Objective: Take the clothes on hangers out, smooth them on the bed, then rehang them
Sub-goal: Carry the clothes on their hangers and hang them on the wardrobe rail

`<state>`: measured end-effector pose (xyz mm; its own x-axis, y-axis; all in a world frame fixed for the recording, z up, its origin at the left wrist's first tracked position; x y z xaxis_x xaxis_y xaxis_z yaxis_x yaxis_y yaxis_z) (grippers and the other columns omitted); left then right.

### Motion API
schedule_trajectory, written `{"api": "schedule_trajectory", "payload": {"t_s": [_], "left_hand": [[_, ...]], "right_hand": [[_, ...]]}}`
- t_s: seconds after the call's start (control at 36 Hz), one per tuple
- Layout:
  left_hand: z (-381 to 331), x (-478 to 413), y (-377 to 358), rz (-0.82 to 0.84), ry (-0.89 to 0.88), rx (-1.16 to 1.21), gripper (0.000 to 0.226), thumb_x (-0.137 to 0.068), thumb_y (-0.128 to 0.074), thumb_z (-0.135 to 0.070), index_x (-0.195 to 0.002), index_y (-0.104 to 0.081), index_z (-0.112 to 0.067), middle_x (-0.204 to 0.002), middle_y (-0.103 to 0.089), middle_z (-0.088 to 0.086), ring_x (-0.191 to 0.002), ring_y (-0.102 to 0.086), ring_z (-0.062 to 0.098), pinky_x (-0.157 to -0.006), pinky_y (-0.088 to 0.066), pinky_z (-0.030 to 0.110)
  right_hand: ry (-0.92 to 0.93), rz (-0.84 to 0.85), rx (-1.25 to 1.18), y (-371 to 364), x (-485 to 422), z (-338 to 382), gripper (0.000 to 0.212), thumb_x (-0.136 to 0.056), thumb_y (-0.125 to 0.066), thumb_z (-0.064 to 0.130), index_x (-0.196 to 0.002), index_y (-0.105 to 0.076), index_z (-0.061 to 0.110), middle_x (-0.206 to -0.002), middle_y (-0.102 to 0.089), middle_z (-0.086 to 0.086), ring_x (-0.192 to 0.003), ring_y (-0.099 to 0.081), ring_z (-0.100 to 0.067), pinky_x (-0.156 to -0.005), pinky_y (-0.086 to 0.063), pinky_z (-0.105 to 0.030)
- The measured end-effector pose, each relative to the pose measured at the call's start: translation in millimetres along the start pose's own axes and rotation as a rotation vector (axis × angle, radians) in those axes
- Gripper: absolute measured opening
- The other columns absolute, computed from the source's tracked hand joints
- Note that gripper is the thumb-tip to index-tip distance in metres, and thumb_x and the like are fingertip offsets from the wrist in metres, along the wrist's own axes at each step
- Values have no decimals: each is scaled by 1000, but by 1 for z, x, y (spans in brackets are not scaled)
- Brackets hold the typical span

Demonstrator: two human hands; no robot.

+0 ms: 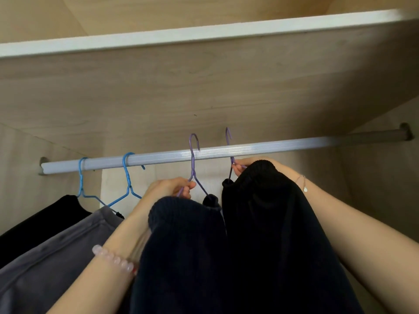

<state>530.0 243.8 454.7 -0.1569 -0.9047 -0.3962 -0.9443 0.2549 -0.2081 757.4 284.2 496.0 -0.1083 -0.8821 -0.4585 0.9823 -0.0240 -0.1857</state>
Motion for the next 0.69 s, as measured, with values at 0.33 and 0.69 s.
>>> {"api": "schedule_trajectory", "payload": {"t_s": [0.33, 0.69], "left_hand": [[-18, -15, 2, -139, -157, -108, 15, -85, -54, -5, -71, -57, -7, -37, -60, -8, -38, -59, 3, -39, -46, 13], [15, -3, 19, -256, -54, -169, 21, -87, -55, 2, -66, -59, 0, -53, -53, 7, -41, -50, 12, -34, -43, 11]], "right_hand": [[-246, -30, 12, 8, 34, -39, 12, -94, -59, -2, -83, -63, -7, -66, -61, -15, -37, -62, -13, -40, -56, -19], [-212, -70, -30, 16, 54, -33, 12, -93, -61, -3, -81, -62, -5, -41, -60, -9, -35, -58, -11, -43, -56, -18]]}}
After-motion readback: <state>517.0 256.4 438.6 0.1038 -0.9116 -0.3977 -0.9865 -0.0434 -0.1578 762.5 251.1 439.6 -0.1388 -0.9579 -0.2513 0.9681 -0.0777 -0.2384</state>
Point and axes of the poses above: each hand's wrist, its own x-axis away from the middle knuckle, its own y-axis out of the back of the hand, z = x × y, the point moved 9 cm from there along -x, towards the middle knuckle
